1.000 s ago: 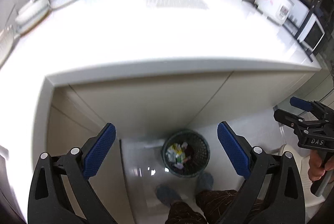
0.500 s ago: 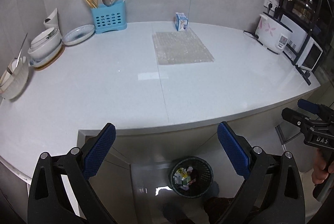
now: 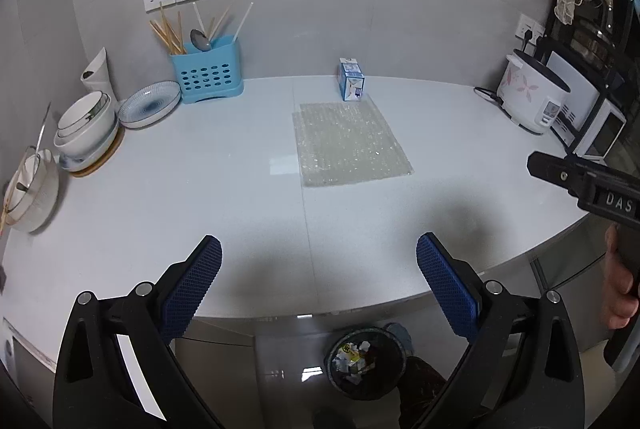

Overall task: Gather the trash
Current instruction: 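Raise both open tools back up to the counter, then grasp the blue-and-white milk carton with the right tool while the left tool grasps the bubble wrap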

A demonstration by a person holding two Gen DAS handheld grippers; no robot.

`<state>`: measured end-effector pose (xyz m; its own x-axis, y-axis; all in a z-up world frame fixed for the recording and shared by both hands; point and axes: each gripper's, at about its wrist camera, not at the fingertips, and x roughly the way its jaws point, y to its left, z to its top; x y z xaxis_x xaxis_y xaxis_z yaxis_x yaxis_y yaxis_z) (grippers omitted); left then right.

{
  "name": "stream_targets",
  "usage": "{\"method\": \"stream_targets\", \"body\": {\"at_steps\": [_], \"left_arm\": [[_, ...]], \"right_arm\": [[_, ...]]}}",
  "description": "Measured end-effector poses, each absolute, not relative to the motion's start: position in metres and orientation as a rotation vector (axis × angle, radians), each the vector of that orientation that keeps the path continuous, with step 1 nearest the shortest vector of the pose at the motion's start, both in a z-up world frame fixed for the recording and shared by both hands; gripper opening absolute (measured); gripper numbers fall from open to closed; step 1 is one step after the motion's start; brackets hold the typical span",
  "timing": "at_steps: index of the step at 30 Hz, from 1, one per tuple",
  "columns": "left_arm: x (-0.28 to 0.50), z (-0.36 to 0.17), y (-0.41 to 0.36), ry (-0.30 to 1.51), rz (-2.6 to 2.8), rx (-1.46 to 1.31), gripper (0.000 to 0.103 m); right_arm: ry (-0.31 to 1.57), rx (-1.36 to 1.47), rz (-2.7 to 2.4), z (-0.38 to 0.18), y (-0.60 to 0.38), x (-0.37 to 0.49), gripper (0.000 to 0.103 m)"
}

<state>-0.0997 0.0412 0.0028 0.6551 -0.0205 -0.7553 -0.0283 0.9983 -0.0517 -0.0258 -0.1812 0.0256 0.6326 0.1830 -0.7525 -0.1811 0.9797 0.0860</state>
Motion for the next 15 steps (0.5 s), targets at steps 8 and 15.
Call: {"method": "stream_targets", "body": {"at_steps": [8,15], "left_arm": [[-0.032,-0.004,0.045,0.889,0.064,-0.079,0.096],[0.035,-0.018,0.052,0.916,0.136,-0.141,0.096]], "right_arm": [[0.899,0.001,0.235,0.028,-0.171,0.09,0.091],[0.964,-0.022,0.287,0.011,-0.149,0.212,0.091]]}}
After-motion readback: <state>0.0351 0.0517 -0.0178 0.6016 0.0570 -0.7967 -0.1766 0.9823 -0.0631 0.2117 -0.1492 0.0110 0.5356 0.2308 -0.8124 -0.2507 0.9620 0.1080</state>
